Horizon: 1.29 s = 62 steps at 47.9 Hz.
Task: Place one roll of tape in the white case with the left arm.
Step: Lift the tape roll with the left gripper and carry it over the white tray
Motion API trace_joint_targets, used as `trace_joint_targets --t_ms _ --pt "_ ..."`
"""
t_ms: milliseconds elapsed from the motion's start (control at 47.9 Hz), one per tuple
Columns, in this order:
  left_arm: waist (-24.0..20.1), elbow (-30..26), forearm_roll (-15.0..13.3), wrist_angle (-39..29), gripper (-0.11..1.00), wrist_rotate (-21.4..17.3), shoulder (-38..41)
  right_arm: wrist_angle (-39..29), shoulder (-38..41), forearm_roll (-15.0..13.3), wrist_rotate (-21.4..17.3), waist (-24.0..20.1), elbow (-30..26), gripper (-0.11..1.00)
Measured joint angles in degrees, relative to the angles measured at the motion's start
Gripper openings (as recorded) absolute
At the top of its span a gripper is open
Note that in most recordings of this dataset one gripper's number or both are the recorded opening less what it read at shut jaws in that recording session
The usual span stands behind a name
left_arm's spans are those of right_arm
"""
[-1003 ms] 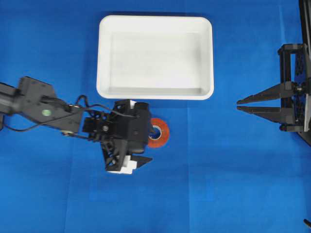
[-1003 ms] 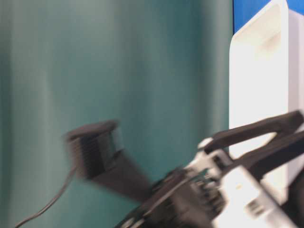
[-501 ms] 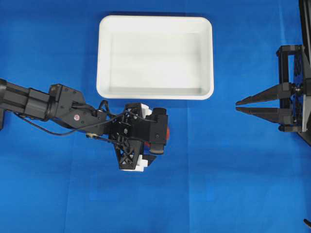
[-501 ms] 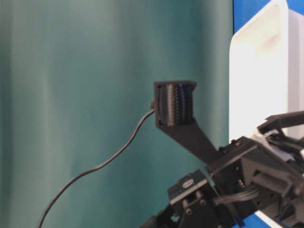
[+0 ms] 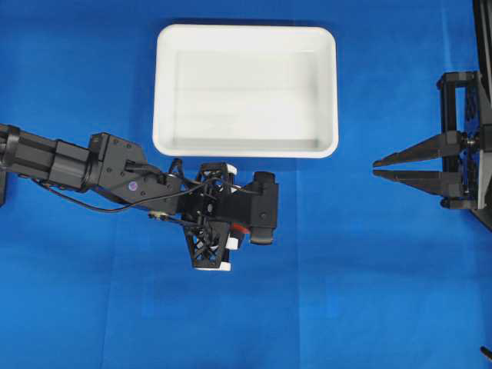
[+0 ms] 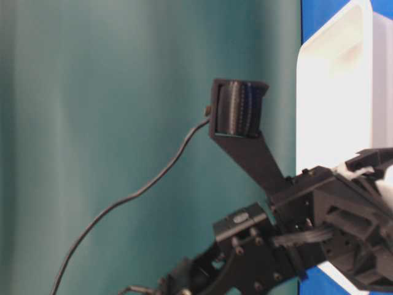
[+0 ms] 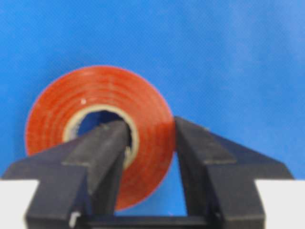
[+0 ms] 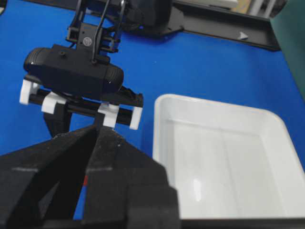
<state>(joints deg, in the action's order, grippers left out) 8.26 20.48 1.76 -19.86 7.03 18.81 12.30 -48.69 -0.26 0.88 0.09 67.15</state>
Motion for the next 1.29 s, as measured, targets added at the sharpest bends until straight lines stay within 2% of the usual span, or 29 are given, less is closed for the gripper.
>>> trace_joint_targets --t_ms 334,459,543,689,961,1295 --pt "0.0 -3.25 0.88 -7.56 0.27 -0.7 -9.93 -1.05 0.0 0.0 -0.09 0.0 0.09 -0.11" --pt "-2.37 -3.08 1.23 -8.17 0.27 -1.76 -12.92 -1.23 0.09 0.0 -0.18 0.0 0.09 -0.11" --pt "-5.54 -2.46 1.32 -8.35 0.27 -3.43 -13.62 -1.23 0.0 0.0 -0.09 0.09 0.0 -0.11" --pt "-11.16 -2.2 1.41 -8.0 0.27 -5.36 -13.54 -1.41 0.0 0.0 -0.18 0.0 0.0 -0.11" --pt "-19.42 -2.2 1.41 -4.57 0.27 -5.71 -9.14 -2.55 0.53 0.0 -0.44 0.09 0.0 -0.11" --pt "-21.45 -2.2 1.41 -1.41 0.27 -5.8 -0.79 -2.64 1.41 0.0 -0.44 0.0 0.0 -0.11"
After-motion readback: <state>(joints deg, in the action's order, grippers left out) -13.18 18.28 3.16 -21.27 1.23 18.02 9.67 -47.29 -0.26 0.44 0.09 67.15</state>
